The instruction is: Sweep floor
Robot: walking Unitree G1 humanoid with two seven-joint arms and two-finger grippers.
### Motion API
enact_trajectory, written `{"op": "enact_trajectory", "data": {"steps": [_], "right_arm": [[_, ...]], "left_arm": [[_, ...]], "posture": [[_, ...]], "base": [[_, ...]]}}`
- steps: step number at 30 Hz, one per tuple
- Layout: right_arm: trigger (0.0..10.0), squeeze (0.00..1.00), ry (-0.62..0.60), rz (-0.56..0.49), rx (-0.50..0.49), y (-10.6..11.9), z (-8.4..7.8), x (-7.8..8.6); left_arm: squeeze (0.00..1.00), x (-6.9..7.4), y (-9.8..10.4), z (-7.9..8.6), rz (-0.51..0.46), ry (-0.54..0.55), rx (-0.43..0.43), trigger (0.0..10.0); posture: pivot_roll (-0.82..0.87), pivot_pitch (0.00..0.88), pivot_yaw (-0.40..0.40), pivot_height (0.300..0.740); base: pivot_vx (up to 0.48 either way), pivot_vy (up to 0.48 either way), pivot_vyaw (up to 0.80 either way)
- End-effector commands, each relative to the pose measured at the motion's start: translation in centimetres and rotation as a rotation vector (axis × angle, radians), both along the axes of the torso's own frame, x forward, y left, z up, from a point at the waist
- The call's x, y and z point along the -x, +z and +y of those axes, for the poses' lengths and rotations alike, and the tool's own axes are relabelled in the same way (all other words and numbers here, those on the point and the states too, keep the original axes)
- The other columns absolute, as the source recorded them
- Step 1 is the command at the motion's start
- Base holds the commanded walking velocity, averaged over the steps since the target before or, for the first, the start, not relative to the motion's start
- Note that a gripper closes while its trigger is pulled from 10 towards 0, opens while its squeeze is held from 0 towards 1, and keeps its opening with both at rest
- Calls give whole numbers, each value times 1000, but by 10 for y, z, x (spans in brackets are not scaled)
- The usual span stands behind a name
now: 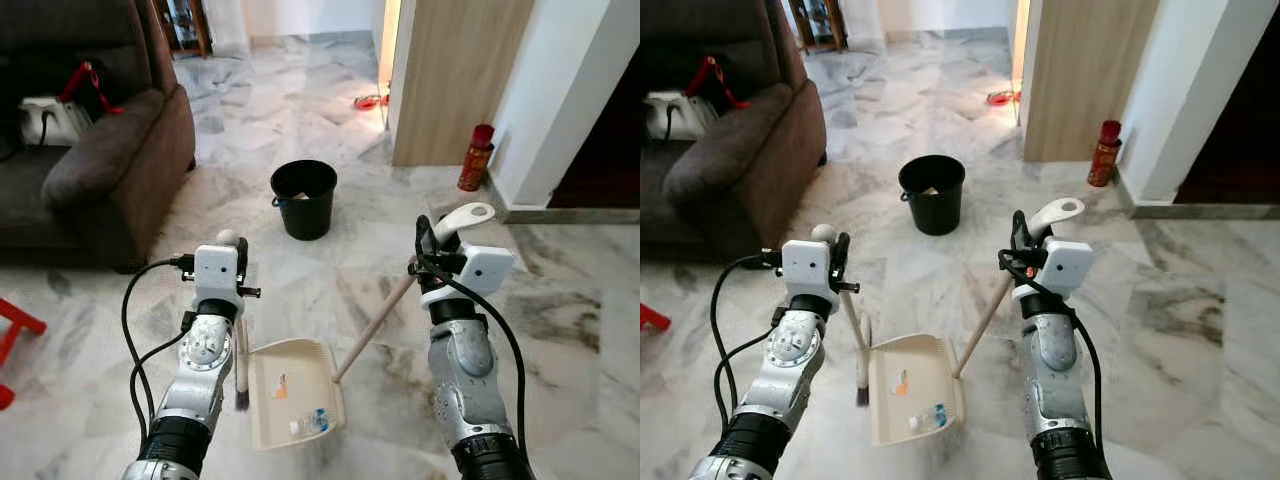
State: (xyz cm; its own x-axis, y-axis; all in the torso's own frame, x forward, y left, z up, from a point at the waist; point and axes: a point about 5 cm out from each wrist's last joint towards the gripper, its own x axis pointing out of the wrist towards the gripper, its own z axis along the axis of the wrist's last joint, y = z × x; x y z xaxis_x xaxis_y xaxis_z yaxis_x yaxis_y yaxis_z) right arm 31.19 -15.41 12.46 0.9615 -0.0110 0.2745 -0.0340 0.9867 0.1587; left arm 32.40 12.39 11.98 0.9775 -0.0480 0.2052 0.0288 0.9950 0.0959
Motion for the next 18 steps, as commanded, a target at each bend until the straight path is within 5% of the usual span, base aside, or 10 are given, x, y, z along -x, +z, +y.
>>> {"op": "enact_trajectory", "data": {"steps": [1,18], "right_arm": [[10000,0,45,-99,-16,24,14,-5],[10000,0,50,-195,-33,54,19,-10]], "left_arm": [[0,-3,15,6,-67,10,11,10000],[0,-3,15,7,-64,19,14,10000]], "posture": [[47,0,41,740],[48,0,39,740]], "base": [[412,0,0],[369,0,0]]}}
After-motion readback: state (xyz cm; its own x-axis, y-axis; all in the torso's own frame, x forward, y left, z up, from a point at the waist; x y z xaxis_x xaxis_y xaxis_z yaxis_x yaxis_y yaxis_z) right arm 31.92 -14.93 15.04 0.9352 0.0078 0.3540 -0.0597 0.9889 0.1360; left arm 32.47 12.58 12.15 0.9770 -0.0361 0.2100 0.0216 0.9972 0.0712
